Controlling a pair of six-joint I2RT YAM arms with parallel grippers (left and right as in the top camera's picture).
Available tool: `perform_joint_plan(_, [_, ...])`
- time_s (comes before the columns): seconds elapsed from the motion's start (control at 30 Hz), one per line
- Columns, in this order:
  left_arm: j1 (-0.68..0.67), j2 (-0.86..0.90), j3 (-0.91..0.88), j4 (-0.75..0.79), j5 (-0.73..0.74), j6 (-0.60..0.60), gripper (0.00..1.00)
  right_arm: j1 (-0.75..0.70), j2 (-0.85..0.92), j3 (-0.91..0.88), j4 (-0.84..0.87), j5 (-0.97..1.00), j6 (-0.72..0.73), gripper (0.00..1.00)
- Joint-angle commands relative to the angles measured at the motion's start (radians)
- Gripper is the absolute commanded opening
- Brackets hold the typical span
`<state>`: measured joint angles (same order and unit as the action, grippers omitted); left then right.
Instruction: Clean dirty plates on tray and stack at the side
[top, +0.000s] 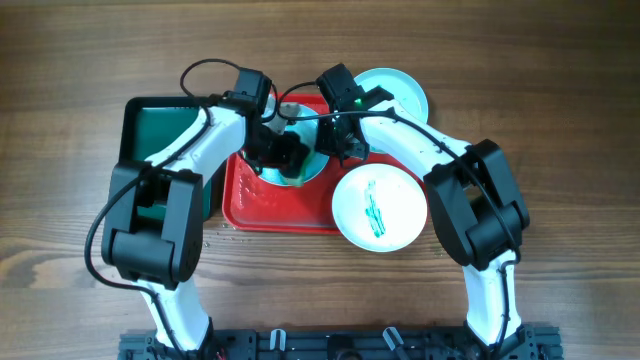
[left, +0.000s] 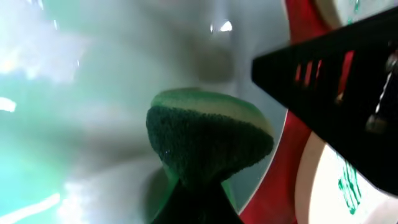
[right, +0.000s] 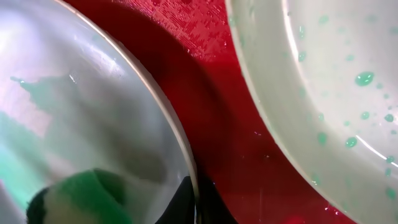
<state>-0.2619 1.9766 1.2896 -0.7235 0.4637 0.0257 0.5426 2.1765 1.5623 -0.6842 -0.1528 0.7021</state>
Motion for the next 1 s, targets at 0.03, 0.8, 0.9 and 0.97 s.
perform_joint_plan(0.03, [-0.004, 0.000, -0.009, 0.033, -0.240, -0.050, 0.04, 0.001, 0.025, -0.018, 0.003, 0.050, -0.016, 0.04])
perform_joint_plan(0.8, [0.044, -0.049, 0.345, -0.247, -0.568, -0.304, 0.04, 0.006, 0.027, -0.074, 0.038, -0.052, -0.018, 0.10])
perform_joint_plan(0.9, [0.080, -0.048, 0.345, -0.249, -0.549, -0.335, 0.04, -0.002, 0.026, -0.060, 0.044, -0.051, -0.036, 0.04])
perform_joint_plan(0.97, [0.109, -0.048, 0.345, -0.262, -0.542, -0.352, 0.04, -0.008, -0.007, -0.034, 0.040, -0.048, -0.101, 0.04])
